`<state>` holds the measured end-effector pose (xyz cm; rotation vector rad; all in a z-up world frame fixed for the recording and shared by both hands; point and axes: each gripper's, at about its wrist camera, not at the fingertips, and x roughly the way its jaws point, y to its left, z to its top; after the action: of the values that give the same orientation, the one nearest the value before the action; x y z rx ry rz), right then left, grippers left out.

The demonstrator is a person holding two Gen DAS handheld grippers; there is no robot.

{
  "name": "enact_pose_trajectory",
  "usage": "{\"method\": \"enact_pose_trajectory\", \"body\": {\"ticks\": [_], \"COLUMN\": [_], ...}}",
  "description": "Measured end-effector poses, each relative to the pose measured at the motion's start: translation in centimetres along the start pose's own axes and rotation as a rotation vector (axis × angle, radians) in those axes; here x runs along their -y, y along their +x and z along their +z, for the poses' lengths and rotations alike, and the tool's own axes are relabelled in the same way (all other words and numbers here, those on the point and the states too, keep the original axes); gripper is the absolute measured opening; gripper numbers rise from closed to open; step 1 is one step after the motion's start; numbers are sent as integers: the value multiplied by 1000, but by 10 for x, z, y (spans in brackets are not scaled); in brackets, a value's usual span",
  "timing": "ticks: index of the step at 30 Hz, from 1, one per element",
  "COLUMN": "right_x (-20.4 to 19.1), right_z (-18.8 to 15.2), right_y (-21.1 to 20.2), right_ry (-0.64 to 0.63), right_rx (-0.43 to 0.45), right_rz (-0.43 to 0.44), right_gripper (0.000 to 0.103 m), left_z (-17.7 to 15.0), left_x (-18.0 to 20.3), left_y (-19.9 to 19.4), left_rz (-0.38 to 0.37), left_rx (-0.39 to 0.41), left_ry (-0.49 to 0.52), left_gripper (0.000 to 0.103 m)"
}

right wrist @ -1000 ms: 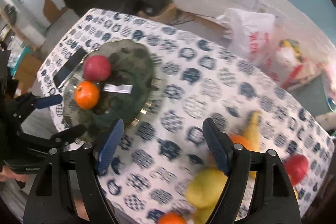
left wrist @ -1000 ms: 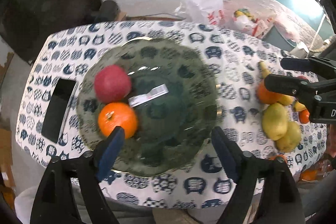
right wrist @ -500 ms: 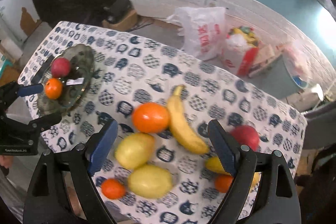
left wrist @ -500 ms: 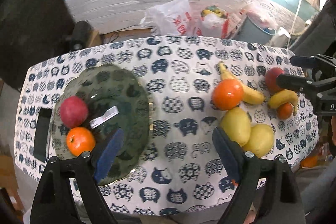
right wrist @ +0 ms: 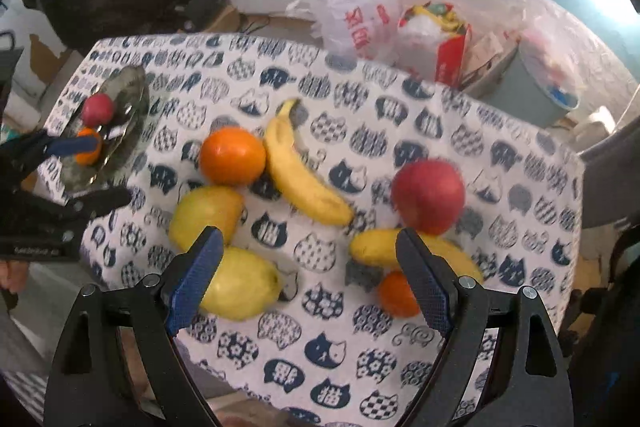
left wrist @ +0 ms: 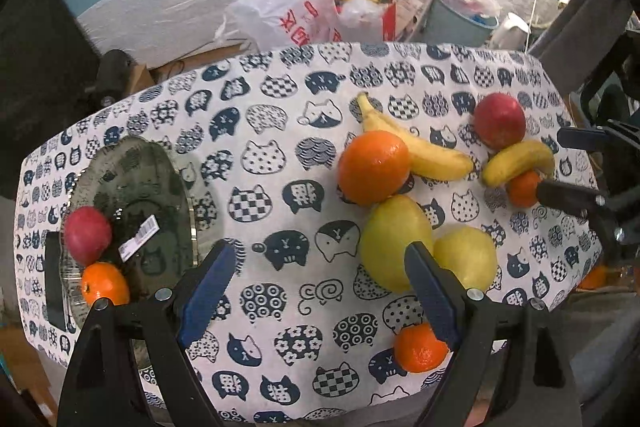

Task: Organize fruits
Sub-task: 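Move the left tool toward a yellow-green pear while the right tool approaches another red apple, then close the left tool on the pear while the right tool grasps the red apple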

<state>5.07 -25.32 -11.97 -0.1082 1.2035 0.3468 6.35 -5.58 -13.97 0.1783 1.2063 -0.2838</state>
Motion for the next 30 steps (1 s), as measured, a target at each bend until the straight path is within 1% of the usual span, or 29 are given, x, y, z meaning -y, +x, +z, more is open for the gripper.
{"method": "enact_pose_trajectory", "body": {"ticks": [5, 9, 12, 15, 18, 22, 27, 30], "right_x": [8, 20, 32, 45, 57, 72, 92, 99], "right_z": [-7, -8, -9, -7, -5, -1, 3, 7], "right_y": [7, 12, 15, 17, 20, 22, 33, 44], "right_ry": [7, 34, 60, 85, 112, 144, 190, 197], "right_rx": [-20, -22, -27, -33, -35, -30, -36, -50], "right_rz": [-31, -42, -56, -73, -72, -72, -75, -67], "right_gripper": [87, 87, 87, 87, 87, 87, 87, 87], "left_z": [2, 7, 11, 15, 15, 11, 6, 7], "left_x": [9, 13, 17, 25, 34, 41, 43, 42], "left_y": [16, 31, 40, 50, 61, 77, 92, 95], "left_rz": [-18, -64, -89, -105, -102, -64, -76, -84], "left_rx": [-21, -51, -72, -96, -116, -151, -175, -175], "left_ry": [10, -19, -44, -47, -29, 17, 13, 16], "left_gripper": [88, 88, 88, 88, 88, 88, 88, 89]}}
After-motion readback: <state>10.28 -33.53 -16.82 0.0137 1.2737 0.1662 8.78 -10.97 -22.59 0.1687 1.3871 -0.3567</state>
